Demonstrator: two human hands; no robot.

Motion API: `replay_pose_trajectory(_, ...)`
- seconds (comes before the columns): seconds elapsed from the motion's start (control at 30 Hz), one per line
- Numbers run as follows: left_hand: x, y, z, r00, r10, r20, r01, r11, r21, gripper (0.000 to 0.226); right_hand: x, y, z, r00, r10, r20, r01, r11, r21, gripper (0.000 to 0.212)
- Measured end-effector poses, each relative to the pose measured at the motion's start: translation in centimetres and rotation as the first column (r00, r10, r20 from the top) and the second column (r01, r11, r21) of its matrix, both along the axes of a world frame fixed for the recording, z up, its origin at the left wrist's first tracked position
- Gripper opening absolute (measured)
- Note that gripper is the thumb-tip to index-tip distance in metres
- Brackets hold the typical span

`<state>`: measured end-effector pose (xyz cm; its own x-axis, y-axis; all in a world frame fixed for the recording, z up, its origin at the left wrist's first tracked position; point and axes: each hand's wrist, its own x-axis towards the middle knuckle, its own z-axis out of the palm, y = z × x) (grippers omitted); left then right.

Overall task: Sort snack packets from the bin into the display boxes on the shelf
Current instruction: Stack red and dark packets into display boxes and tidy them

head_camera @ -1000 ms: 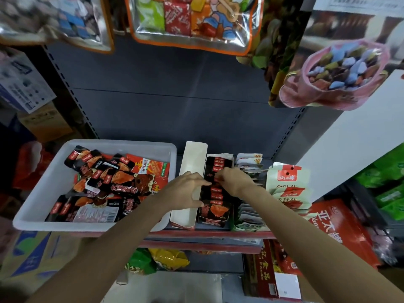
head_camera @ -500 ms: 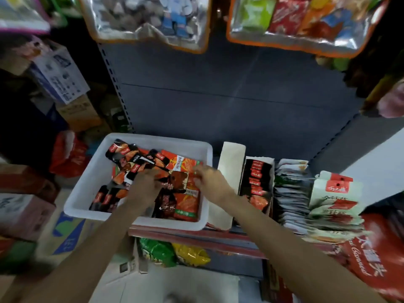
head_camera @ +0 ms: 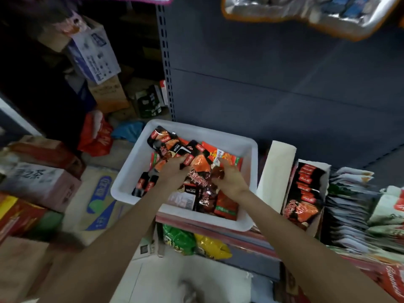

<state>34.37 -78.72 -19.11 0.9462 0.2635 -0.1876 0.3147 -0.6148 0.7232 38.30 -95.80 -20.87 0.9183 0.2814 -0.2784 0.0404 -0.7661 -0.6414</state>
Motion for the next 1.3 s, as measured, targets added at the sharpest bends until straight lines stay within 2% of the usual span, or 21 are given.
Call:
replay_pose_trajectory(0.07, 0.5, -0.9, 0.6, 0.997, -0.066, 0.035, 0.066, 0.998, -0.013, 0.017, -0.1, -0.6, 1.8, 0.993, 0.019, 0.114, -0.018, 1.0, -0.006, 0.069)
replay_pose_trajectory(0.13, 0.8, -2.2, 2.2, 0.983, -0.147, 0.112, 0.152, 0.988, -0.036, 0.023, 0.0, -1.7, 4.1, 0.992, -0.004, 0.13, -0.01, 0.994, 0.107, 0.058)
replay_pose_trajectory(0.2, 1.4, -3.7, 3.5, 0.958, -0.214, 0.189, 0.231, 0.97, -0.077, 0.017, 0.1, -3.2, 6.3, 0.994, -0.034, 0.106, 0.006, 0.968, 0.253, 0.028)
replay_pose_trajectory(0.27, 2.2, -5.7, 4.4, 0.949, -0.193, 0.25, 0.237, 0.959, -0.157, 0.014, 0.3, -5.3, 7.5, 0.985, -0.093, 0.143, 0.045, 0.95, 0.31, 0.004)
replay_pose_trajectory(0.33, 2.8, -8.3, 5.1, 0.959, -0.153, 0.237, 0.205, 0.956, -0.212, 0.019, 0.6, -8.1, 8.1, 0.961, -0.186, 0.204, 0.119, 0.946, 0.301, 0.014)
replay_pose_trajectory(0.37, 3.4, -9.6, 4.8, 0.961, -0.157, 0.229, 0.203, 0.96, -0.192, 0.023, 0.8, -9.6, 8.4, 0.939, -0.245, 0.243, 0.171, 0.942, 0.289, 0.02)
replay_pose_trajectory(0.47, 4.4, -14.0, 4.0, 0.936, -0.331, 0.121, 0.338, 0.94, -0.046, 0.029, 0.5, -14.7, 9.5, 0.835, -0.43, 0.343, 0.352, 0.897, 0.267, 0.03)
replay_pose_trajectory(0.57, 4.5, -18.3, 3.3, 0.827, -0.562, 0.034, 0.553, 0.822, 0.132, 0.04, 0.1, -19.0, 10.7, 0.732, -0.562, 0.386, 0.459, 0.825, 0.331, 0.035)
replay_pose_trajectory(0.63, 4.6, -20.5, 2.8, 0.724, -0.688, -0.048, 0.658, 0.669, 0.344, 0.061, 0.0, -21.0, 11.0, 0.712, -0.583, 0.392, 0.482, 0.811, 0.332, 0.028)
replay_pose_trajectory(0.7, 4.7, -22.2, 2.3, 0.637, -0.752, -0.171, 0.696, 0.466, 0.546, 0.086, -0.1, -22.4, 10.8, 0.721, -0.569, 0.396, 0.479, 0.822, 0.308, 0.019)
replay_pose_trajectory(0.77, 4.9, -23.4, 1.9, 0.618, -0.761, -0.196, 0.639, 0.341, 0.69, 0.096, 0.0, -23.4, 10.4, 0.728, -0.558, 0.398, 0.474, 0.829, 0.295, 0.012)
replay_pose_trajectory(0.87, 5.2, -23.8, 1.2, 0.627, -0.776, -0.071, 0.501, 0.332, 0.8, 0.09, 0.0, -24.1, 10.2, 0.731, -0.54, 0.417, 0.454, 0.842, 0.292, 0.009)
replay_pose_trajectory(0.97, 5.1, -24.0, 0.9, 0.595, -0.804, -0.003, 0.425, 0.311, 0.85, 0.086, -0.1, -24.4, 9.9, 0.776, -0.47, 0.42, 0.428, 0.882, 0.195, 0.01)
replay_pose_trajectory(1.07, 5.3, -24.6, 0.8, 0.561, -0.825, -0.069, 0.46, 0.242, 0.854, 0.092, -0.1, -24.4, 9.7, 0.804, -0.396, 0.445, 0.4, 0.912, 0.088, 0.017)
replay_pose_trajectory(1.2, 5.9, -25.4, 1.0, 0.562, -0.809, -0.174, 0.528, 0.189, 0.828, 0.09, -0.1, -24.2, 9.9, 0.775, -0.358, 0.521, 0.38, 0.922, 0.068, 0.019)
replay_pose_trajectory(1.3, 5.6, -25.3, 0.9, 0.564, -0.81, -0.161, 0.551, 0.224, 0.804, 0.076, -0.1, -24.1, 10.0, 0.766, -0.33, 0.552, 0.344, 0.935, 0.083, 0.011)
